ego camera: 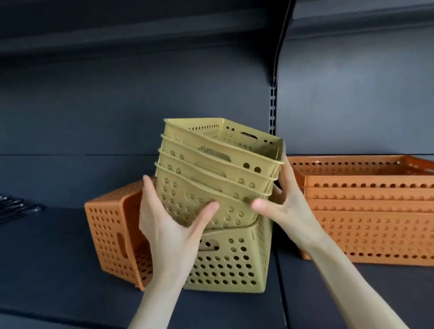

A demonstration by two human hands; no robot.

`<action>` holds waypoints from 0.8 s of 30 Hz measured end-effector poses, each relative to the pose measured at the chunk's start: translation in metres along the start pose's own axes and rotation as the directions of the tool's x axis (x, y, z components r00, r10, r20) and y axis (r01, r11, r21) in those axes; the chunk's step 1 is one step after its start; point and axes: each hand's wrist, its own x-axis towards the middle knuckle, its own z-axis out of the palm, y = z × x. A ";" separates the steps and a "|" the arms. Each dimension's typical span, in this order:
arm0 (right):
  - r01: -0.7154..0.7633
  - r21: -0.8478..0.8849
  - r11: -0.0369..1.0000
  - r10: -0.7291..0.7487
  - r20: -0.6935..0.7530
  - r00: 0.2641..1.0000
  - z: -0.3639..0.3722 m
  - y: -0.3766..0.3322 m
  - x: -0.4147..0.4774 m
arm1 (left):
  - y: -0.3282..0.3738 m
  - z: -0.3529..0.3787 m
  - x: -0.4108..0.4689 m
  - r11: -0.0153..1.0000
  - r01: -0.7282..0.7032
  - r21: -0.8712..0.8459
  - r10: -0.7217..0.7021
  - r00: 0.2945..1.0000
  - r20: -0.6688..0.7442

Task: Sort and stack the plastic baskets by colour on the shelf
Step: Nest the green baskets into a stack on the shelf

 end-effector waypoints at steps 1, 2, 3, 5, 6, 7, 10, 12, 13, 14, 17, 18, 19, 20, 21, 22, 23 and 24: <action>-0.003 0.011 1.000 0.003 -0.009 1.000 0.001 -0.001 -0.002 | 0.001 0.001 0.000 1.000 0.001 -0.023 -0.001 1.000 0.020; 0.005 0.022 1.000 -0.004 -0.022 1.000 0.002 -0.003 -0.004 | 0.002 0.002 0.001 0.999 -0.001 -0.044 0.002 1.000 0.026; 0.013 0.035 0.999 -0.011 -0.038 0.999 0.003 -0.004 -0.005 | 0.002 0.003 0.001 0.998 -0.007 -0.061 0.008 1.000 0.023; 0.038 0.057 0.998 -0.034 -0.064 0.997 0.001 -0.006 -0.007 | 0.005 0.005 0.002 0.996 -0.038 -0.081 0.038 0.999 -0.002; 0.050 0.057 0.997 -0.045 -0.074 0.996 -0.001 -0.008 -0.006 | 0.006 0.005 0.002 0.995 -0.058 -0.087 0.057 0.998 -0.015; 0.056 0.046 0.997 -0.051 -0.088 0.995 -0.003 -0.010 -0.005 | 0.008 0.005 0.003 0.993 -0.079 -0.088 0.077 0.997 -0.024; 0.059 -0.006 0.998 -0.059 -0.107 0.993 -0.011 -0.015 -0.002 | 0.014 0.005 0.004 0.991 -0.103 -0.089 0.100 0.994 -0.043; 0.057 -0.025 0.998 -0.059 -0.109 0.992 -0.015 -0.020 -0.001 | 0.013 0.007 0.001 0.990 -0.097 -0.103 0.093 0.995 -0.047; 0.059 -0.033 0.998 -0.062 -0.110 0.992 -0.018 -0.022 0.000 | 0.013 0.009 -0.001 0.989 -0.092 -0.115 0.088 0.995 -0.046; 0.060 -0.037 0.998 -0.063 -0.111 0.992 -0.020 -0.023 0.000 | 0.014 0.011 -0.003 0.988 -0.089 -0.126 0.085 0.995 -0.043; 0.042 -0.046 0.998 -0.046 -0.103 0.994 -0.024 -0.022 0.000 | 0.016 0.013 -0.005 0.991 -0.081 -0.110 0.080 0.997 -0.016; 0.032 -0.052 0.998 -0.037 -0.102 0.994 -0.024 -0.020 -0.001 | 0.015 0.012 -0.006 0.992 -0.089 -0.094 0.088 0.996 -0.009; 0.017 -0.058 0.998 -0.023 -0.101 0.995 -0.023 -0.017 -0.003 | 0.012 0.012 -0.008 0.992 -0.103 -0.072 0.103 0.995 -0.008; 0.001 -0.060 0.998 -0.007 -0.102 0.995 -0.022 -0.013 -0.006 | 0.010 0.010 -0.010 0.992 -0.116 -0.042 0.115 0.993 -0.014; -0.015 -0.061 0.998 0.008 -0.106 0.994 -0.020 -0.010 -0.009 | 0.007 0.010 -0.012 0.993 -0.119 -0.005 0.119 0.993 -0.023; -0.029 -0.064 0.998 0.022 -0.108 0.994 -0.018 -0.007 -0.012 | 0.004 0.010 -0.015 0.993 -0.117 0.035 0.118 0.992 -0.035; -0.042 -0.067 0.997 0.035 -0.107 0.994 -0.017 -0.006 -0.014 | 0.002 0.010 -0.019 0.990 -0.118 0.072 0.122 0.992 -0.045; -0.054 -0.072 0.996 0.047 -0.103 0.994 -0.016 -0.005 -0.015 | 0.000 0.011 -0.021 0.987 -0.120 0.102 0.126 0.991 -0.048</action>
